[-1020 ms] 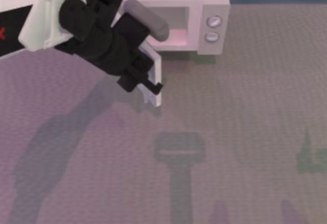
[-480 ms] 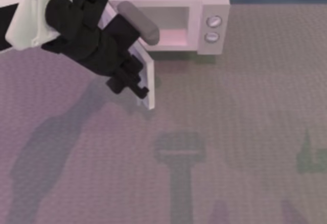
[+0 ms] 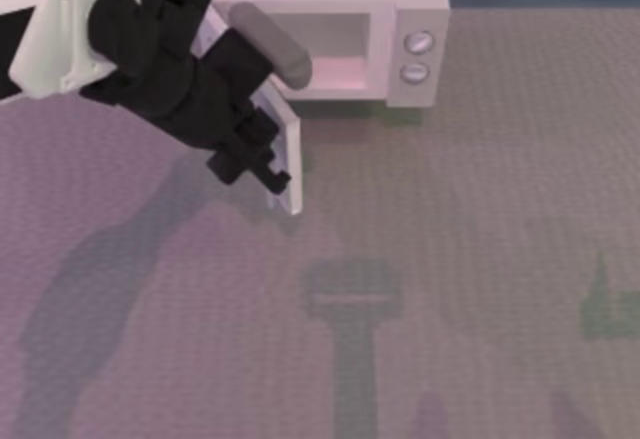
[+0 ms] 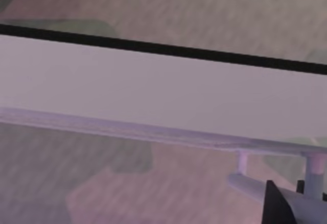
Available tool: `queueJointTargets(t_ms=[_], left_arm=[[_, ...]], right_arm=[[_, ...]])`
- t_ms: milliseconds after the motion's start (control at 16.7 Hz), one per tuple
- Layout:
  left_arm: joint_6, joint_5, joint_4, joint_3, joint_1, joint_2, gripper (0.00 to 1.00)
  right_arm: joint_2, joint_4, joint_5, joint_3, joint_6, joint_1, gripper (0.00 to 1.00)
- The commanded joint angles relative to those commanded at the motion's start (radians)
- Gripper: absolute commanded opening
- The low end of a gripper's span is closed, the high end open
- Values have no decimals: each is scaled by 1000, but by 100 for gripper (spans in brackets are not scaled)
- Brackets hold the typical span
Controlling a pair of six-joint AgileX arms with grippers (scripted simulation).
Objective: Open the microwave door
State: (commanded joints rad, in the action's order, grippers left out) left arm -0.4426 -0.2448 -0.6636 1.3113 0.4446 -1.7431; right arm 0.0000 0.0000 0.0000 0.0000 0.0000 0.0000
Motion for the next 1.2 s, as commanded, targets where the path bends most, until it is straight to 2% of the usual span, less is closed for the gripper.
queueJointTargets(t_ms=[960,1200], left_arm=[[0,0,0,0,0,0,0],[-31,-20,-11,-4,-9,2,0]], right_arm=[[0,0,0,0,0,0,100],[0,0,0,0,0,0,100]])
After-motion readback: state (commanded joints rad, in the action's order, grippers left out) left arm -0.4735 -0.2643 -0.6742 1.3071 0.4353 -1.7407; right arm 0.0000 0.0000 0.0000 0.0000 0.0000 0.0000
